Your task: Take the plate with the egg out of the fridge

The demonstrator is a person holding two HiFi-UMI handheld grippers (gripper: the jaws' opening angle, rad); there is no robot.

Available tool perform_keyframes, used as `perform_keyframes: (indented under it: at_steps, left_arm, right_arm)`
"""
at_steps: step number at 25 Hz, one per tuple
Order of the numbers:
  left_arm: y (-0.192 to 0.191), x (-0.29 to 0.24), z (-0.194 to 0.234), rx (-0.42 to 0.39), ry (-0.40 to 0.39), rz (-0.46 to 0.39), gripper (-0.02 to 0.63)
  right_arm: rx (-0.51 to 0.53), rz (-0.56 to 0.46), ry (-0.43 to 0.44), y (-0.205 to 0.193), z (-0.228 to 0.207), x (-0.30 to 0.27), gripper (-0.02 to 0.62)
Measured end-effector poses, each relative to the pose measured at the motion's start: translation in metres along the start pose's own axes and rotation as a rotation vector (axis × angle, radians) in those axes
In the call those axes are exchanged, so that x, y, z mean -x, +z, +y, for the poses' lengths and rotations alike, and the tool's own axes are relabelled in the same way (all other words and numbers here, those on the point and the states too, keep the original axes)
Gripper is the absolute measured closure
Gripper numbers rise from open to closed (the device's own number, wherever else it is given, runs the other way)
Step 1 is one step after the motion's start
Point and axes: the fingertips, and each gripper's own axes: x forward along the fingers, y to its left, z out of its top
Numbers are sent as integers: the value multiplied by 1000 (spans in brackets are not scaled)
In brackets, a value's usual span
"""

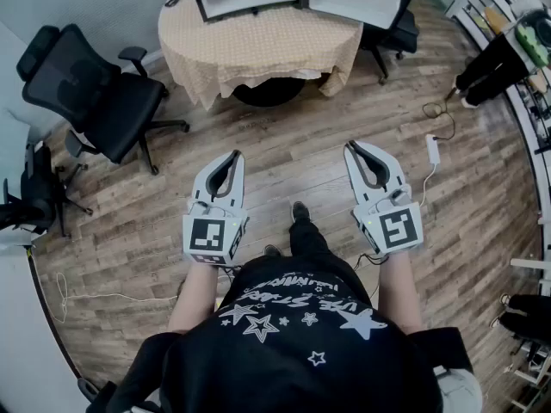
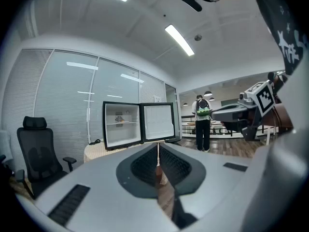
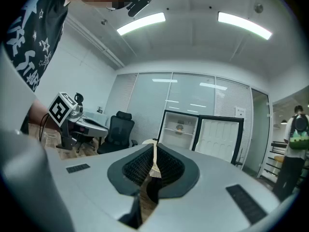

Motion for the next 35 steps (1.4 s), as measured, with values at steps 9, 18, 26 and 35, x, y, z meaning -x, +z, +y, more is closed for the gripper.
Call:
perform_keyframes:
  at_steps: [9,18,26,35]
  left_arm:
    - [-1,3,6,12,-24,20,598]
    - [-7,-9,7,12,-37,49,599]
    - [-1,-41,6,1,1,47,598]
    - [38,-117,32,-49,87,3,598]
  right_arm:
    - [10,1,15,6,6,-11,555]
    - [-7,4,38,-1,2,-22,555]
    - [-70,-46,69,-7,-24,-37,555]
    - [-353,-44,-3,-35,-115,-91,554]
